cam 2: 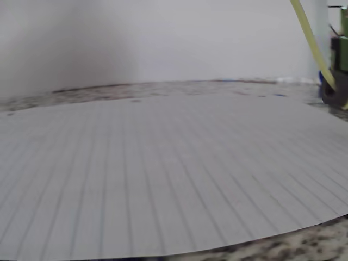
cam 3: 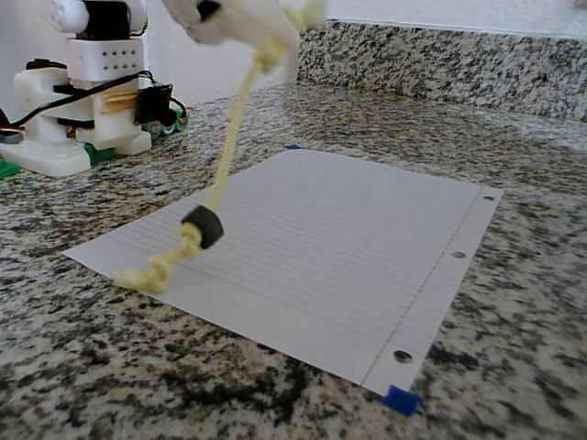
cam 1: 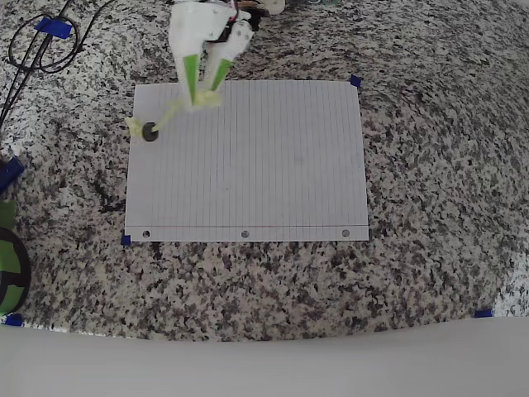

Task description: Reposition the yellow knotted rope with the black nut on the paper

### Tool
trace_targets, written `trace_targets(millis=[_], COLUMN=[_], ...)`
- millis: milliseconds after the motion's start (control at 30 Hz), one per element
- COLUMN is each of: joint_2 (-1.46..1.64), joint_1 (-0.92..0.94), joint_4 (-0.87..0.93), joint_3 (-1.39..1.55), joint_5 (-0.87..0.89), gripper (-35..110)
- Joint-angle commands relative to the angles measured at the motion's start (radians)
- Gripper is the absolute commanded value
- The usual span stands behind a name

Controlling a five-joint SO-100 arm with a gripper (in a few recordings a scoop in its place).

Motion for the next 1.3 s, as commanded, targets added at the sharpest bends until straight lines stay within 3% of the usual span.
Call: trace_targets(millis=[0, 500, 900, 1033, 1267], joint_2=[0.072, 0.199, 0.256, 0.281, 0.307], joint_1=[-0.072, -0.213, -0.298, -0.353, -0.364], joint_4=[0.035, 0.319, 0.322, 0.302, 0.298], joint_3=[0.023, 0.101, 0.158, 0.158, 0.172], joint_5=[0.011, -0.005, -0.08, -0.213, -0.282], gripper=[0, 0, 0, 0, 0])
